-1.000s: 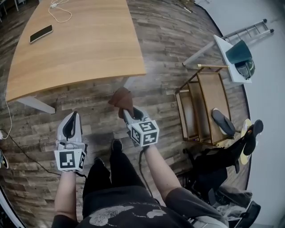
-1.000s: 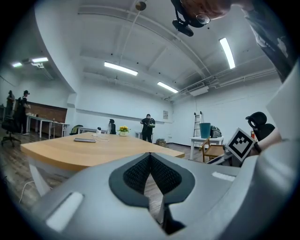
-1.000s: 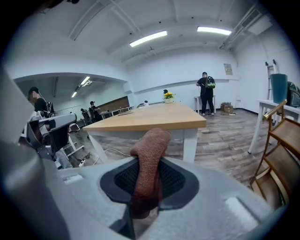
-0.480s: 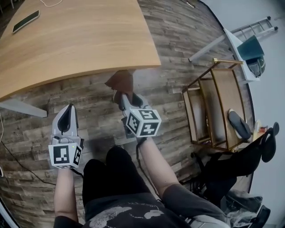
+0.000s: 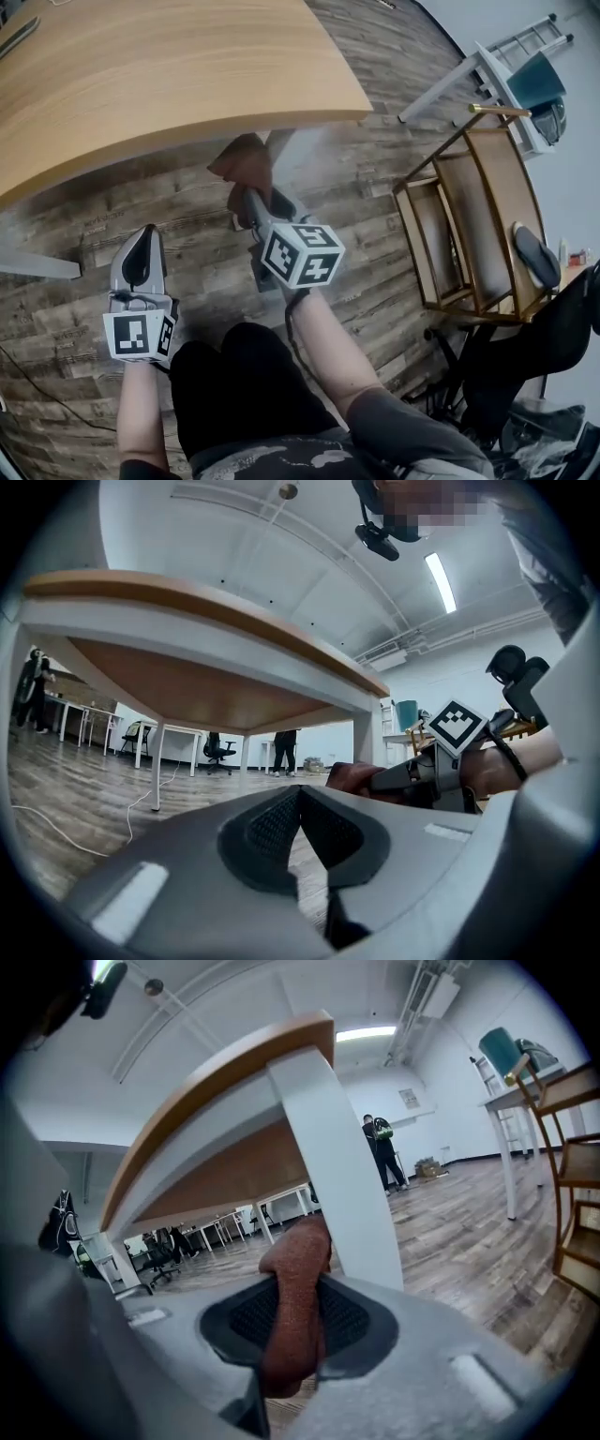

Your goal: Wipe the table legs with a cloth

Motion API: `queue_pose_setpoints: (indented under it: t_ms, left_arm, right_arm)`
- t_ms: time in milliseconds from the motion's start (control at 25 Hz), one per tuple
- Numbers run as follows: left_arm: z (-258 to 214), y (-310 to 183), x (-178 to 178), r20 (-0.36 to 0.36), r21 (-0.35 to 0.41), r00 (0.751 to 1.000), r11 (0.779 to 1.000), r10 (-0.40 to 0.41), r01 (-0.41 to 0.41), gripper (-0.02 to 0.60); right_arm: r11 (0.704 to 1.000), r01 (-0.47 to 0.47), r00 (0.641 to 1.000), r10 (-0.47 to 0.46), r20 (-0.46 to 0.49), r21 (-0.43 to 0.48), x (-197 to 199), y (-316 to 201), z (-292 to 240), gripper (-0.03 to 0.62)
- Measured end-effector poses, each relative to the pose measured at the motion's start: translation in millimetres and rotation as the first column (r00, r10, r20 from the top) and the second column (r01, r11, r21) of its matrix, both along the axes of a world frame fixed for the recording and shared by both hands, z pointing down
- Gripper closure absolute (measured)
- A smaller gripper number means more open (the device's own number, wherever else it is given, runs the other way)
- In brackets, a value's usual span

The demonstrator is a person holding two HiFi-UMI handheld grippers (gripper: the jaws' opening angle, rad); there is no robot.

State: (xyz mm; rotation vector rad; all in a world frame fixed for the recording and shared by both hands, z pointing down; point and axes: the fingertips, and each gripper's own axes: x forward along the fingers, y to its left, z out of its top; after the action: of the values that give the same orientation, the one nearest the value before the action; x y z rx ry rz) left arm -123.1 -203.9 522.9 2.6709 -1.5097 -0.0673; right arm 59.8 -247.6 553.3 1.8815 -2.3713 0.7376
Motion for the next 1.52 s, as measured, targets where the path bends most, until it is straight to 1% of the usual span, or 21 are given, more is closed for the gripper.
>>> queue_pose_setpoints:
  t_ms: [160,320,520,600,680,760,840,960,1080,1160,1240,1400,1520]
  left_arm:
    - [35,-12,-1,0.027,-0.002,1.0,1.0,-0.008,0.008,0.563]
    - [63,-17,-5,0.052,0.021,0.999,1.0,0.006,-0.007,0.563]
    - [115,-26,-19,0.057,-0.01,0.998,1.0,-0.011,0.011,0.563]
    - [139,-29,-23,0.061,-0.037,0.998,0.999,-0.014,0.016,0.563]
    - [160,-32,-29,0.046,-0.073,0.999,0.997,-0.017,0.02,0.563]
    - [176,-34,-35,-0.006,-0.108,1.0,0.994,-0.017,0.016,0.563]
    - [185,-33,-38,-0.053,-0.122,0.999,0.992,-0.006,0.0,0.563]
    - [204,-34,-38,-0.029,-0.13,1.0,0.991,0.013,-0.017,0.563]
    - [234,-38,-42,-0.023,-0.175,1.0,0.985,0.008,-0.012,0.563]
    - [252,-39,-43,-0.017,-0.194,1.0,0.981,0.008,-0.012,0.563]
    - [264,-38,-45,-0.005,-0.197,1.0,0.98,0.01,-0.011,0.563]
    - [284,-39,-45,0.0,-0.212,1.0,0.977,0.002,-0.002,0.563]
    - [298,-39,-43,0.014,-0.232,1.0,0.973,0.007,-0.004,0.563]
  right_arm:
    - [0.999,-0.006,1.0,0.005,-0.01,-0.04,2,-4,57,0.511]
    - [0.995,-0.003,0.999,0.0,-0.035,-0.095,3,-1,111,0.511]
    - [0.985,-0.019,0.998,0.008,-0.064,-0.171,11,8,171,0.51]
    - [0.981,-0.017,0.997,0.002,-0.074,-0.192,14,11,193,0.51]
    - [0.975,-0.011,0.996,-0.008,-0.086,-0.221,16,14,215,0.51]
    - [0.965,-0.01,0.995,-0.016,-0.095,-0.262,16,19,240,0.51]
    - [0.951,-0.022,0.995,-0.01,-0.103,-0.309,17,25,266,0.51]
    - [0.927,-0.045,0.993,0.0,-0.119,-0.371,20,31,302,0.51]
    - [0.898,-0.066,0.991,0.007,-0.136,-0.434,22,35,340,0.51]
    - [0.878,-0.067,0.99,0.0,-0.139,-0.475,21,37,362,0.51]
    - [0.859,-0.062,0.992,-0.005,-0.13,-0.508,19,40,380,0.51]
    - [0.839,-0.074,0.99,-0.002,-0.138,-0.54,22,41,405,0.51]
    - [0.831,-0.083,0.987,-0.008,-0.162,-0.551,25,42,416,0.51]
